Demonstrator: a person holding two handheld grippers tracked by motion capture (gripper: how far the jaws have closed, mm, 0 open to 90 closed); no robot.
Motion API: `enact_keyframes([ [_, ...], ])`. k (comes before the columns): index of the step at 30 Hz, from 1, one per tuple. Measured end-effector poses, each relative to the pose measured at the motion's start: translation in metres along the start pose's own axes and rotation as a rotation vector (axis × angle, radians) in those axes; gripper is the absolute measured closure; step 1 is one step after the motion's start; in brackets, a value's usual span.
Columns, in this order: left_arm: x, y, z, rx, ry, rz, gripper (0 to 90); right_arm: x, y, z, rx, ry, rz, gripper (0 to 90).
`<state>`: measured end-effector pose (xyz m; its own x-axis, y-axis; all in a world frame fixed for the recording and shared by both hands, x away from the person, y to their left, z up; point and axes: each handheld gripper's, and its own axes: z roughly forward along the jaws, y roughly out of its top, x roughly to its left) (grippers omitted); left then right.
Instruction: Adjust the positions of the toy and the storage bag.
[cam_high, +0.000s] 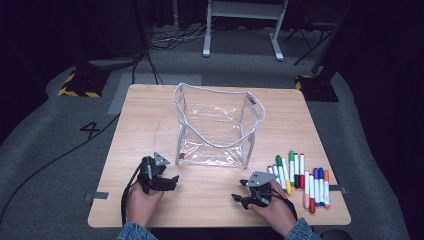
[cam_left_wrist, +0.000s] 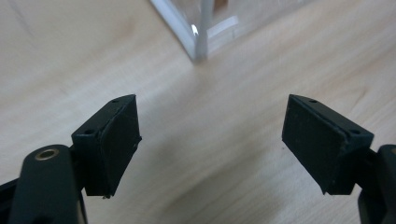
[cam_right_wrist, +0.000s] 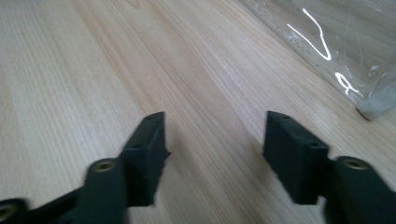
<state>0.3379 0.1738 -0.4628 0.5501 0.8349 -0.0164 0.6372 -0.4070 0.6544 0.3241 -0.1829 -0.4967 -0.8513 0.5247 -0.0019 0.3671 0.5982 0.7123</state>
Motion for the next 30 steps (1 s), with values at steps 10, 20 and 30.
enact_keyframes([
  [10, 0.007, 0.020, -0.020, -0.069, -0.076, 0.006, 21.0, -0.013, 0.010, -0.031, -0.101, -0.019, 0.038, 44.7],
  [20, 0.019, 0.050, -0.019, -0.144, -0.092, 0.024, 35.6, -0.044, 0.047, -0.065, -0.123, -0.087, 0.078, 56.8],
  [30, 0.012, 0.062, -0.007, -0.120, -0.064, 0.134, 86.2, -0.065, 0.069, -0.058, -0.111, -0.120, 0.048, 78.2],
])
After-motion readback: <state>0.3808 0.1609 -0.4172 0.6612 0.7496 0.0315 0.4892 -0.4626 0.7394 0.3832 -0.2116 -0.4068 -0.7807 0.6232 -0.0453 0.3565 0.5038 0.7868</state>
